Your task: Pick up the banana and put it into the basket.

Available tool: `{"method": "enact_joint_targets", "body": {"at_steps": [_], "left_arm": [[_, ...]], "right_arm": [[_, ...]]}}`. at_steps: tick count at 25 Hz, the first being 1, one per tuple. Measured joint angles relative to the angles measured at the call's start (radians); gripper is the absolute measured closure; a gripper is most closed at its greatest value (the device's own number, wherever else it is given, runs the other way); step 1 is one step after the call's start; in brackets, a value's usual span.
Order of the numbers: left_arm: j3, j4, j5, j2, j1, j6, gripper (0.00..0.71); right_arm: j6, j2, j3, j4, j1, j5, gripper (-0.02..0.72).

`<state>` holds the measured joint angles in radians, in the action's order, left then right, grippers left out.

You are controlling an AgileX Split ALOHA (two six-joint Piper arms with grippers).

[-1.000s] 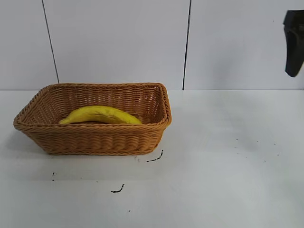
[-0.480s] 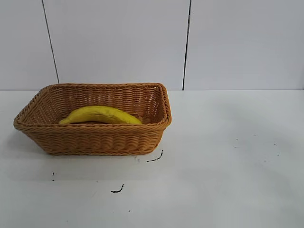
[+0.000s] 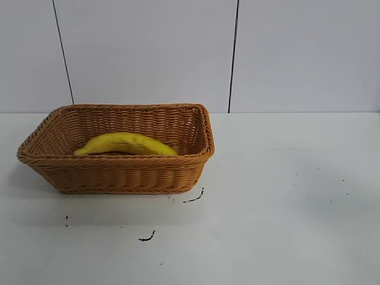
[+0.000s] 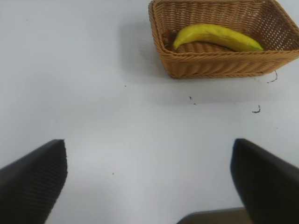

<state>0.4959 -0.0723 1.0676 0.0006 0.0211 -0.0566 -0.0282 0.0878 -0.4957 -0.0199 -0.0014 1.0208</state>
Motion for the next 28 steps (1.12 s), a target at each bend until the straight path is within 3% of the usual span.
{"method": "enact_joint_targets", "body": {"at_steps": [28], "left_arm": [[0.000,0.000,0.000,0.000,0.000,0.000,0.020]], "right_arm": [[0.000,-0.092,0.001,-0.010,0.000,0.000,0.012]]}}
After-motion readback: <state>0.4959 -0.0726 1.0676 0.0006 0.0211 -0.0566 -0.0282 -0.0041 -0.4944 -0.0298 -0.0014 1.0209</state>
